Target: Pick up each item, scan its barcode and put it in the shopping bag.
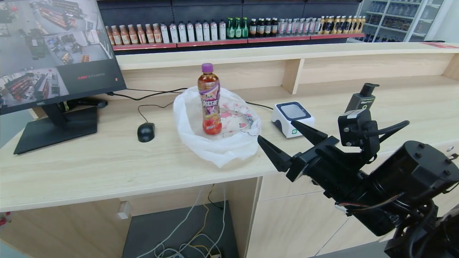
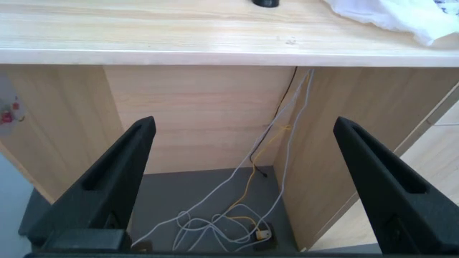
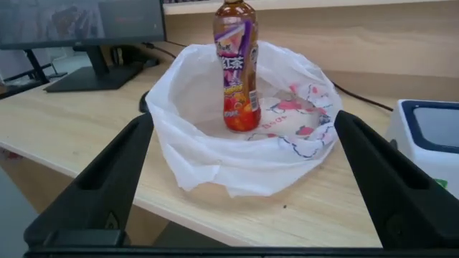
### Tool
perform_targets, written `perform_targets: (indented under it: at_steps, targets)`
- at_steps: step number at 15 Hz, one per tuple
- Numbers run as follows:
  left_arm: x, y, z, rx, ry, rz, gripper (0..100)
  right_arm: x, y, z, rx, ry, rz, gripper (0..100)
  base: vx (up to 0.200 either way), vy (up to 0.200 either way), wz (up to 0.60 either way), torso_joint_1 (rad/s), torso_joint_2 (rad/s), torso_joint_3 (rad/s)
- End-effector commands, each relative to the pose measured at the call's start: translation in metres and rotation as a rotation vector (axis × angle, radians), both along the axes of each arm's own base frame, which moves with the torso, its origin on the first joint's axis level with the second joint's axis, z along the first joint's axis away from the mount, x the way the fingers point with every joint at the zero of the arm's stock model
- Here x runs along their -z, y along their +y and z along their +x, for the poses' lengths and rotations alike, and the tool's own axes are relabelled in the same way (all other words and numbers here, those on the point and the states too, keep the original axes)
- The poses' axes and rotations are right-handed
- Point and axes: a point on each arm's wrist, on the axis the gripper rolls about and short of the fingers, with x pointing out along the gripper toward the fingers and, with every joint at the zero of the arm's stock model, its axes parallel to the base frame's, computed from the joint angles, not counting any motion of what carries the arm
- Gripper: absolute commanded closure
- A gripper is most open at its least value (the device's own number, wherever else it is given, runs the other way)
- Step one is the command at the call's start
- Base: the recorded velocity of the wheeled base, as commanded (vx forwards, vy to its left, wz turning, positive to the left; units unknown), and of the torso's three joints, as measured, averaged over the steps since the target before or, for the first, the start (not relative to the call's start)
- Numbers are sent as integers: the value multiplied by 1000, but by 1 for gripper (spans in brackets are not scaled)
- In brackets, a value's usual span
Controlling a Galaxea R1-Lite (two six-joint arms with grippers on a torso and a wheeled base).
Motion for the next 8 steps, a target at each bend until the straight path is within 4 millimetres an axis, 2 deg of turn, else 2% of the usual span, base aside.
perform_targets:
  at_steps: [1,5,6,8]
  targets:
    - [0,0,0,-1,0,-1,0,-1,0,1,2,-5,4,0,0,-200,0,-2,2,2]
    - [0,0,0,-1,0,-1,0,-5,-4,3,13,-6,23,0,0,-200,0,8,6,0]
    - [0,0,0,-1,0,-1,0,-5,-4,2,12,-5,25,0,0,-200,600,2,2,2]
    - [0,0,0,-1,0,-1,0,-3,-9,4,28,5,29,0,0,-200,0,5,5,2]
